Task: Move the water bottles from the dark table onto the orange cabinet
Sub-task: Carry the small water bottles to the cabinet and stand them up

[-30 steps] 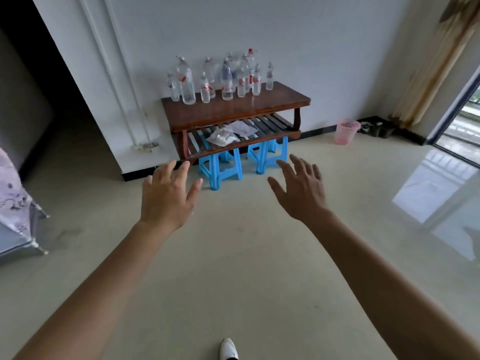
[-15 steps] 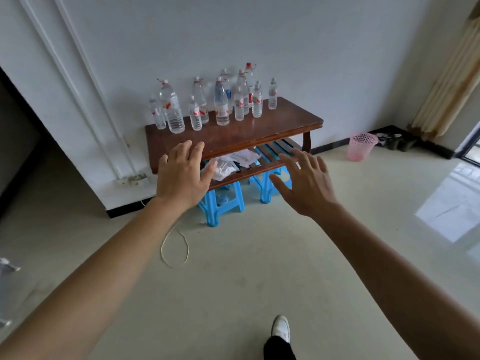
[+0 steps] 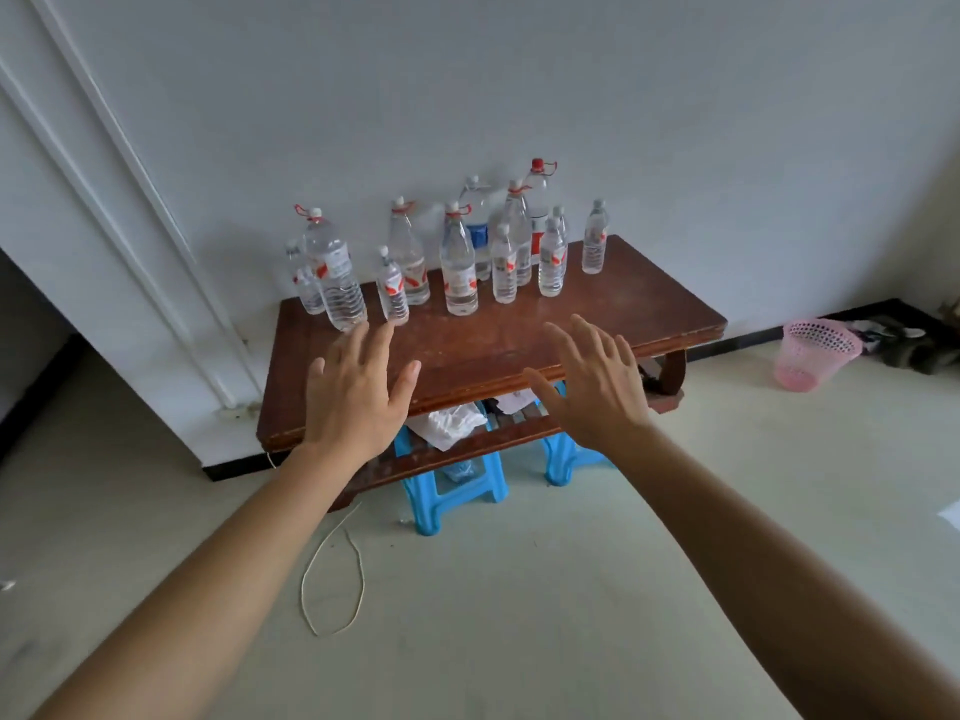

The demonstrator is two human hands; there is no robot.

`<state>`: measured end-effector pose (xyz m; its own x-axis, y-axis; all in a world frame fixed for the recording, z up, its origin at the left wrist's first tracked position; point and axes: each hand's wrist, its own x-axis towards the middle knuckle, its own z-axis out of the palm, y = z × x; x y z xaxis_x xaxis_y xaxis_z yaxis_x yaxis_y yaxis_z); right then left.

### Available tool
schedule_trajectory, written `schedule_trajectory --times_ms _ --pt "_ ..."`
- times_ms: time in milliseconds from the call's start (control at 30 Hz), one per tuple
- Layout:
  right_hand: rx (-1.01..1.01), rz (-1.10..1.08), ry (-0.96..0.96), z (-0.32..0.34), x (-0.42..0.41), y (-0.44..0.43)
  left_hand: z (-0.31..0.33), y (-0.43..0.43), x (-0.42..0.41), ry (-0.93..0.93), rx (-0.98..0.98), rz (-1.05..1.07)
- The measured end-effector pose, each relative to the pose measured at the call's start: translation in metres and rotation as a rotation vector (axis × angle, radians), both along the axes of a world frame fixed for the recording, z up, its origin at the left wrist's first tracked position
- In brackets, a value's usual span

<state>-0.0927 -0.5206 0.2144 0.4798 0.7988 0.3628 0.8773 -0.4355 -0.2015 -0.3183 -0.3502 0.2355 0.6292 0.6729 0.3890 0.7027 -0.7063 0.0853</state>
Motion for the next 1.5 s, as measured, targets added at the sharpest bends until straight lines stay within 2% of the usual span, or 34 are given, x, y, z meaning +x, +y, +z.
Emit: schedule_trajectory --times_ms 167,333,567,767,967,1133,1333,1500 --pt "-0.059 0.049 0.043 -0.043 0.070 0.096 -0.049 0.078 0.061 -0.027 -0.089 0.063" --pt "-0.120 -0.010 0.075 -0.064 0.150 0.178 -0.077 0.167 0.145 -0.045 -0.135 0.012" --pt "-0.079 -0.157 0.067 -0.047 0.283 0.235 -0.067 0.270 0.301 -0.054 -0.206 -0.115" --pt "-0.119 -0.240 0.207 -0.087 0.380 0.263 -0.104 0.313 0.403 -0.113 -0.295 -0.131" --pt "-0.168 -0.126 0.405 -0.137 0.465 0.324 -0.156 0.324 0.475 -0.229 -0.515 0.061" --pt "-0.174 0.082 0.548 -0.172 0.520 0.368 -0.183 0.331 0.520 -0.313 -0.617 0.200" --pt "0.030 0.172 0.777 -0.207 0.534 0.416 -0.211 0.342 0.549 -0.430 -0.620 0.310" --pt "0.223 0.182 0.749 -0.235 0.524 0.434 -0.246 0.364 0.574 -0.619 -0.642 0.323"
